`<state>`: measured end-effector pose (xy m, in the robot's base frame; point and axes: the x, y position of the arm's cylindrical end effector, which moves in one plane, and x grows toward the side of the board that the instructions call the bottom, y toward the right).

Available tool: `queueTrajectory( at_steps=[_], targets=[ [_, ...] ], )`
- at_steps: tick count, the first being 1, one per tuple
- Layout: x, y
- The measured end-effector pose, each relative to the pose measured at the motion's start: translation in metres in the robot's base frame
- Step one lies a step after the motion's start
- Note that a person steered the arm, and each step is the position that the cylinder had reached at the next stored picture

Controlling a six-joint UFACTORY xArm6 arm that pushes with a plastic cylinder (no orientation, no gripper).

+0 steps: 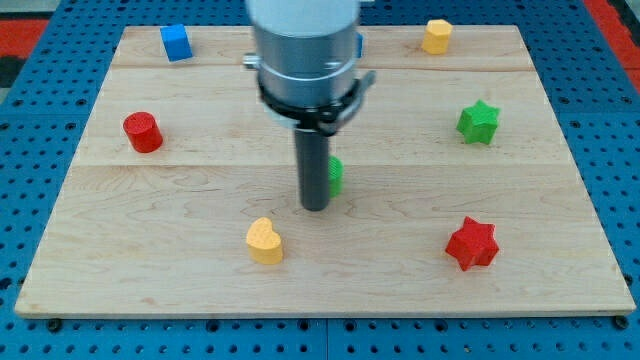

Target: Push green star into green circle

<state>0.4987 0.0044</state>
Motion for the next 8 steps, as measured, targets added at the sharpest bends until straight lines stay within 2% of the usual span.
queueTrajectory(
  at_steps=[1, 3, 4, 5, 6, 7, 8],
  targets=[
    [-0.008, 0.022],
    [-0.064, 0.027],
    [-0.062, 0.145],
    [-0.078, 0.265],
    [-0.087, 0.269],
    [-0.112, 0.238],
    [-0.119, 0.225]
  ],
)
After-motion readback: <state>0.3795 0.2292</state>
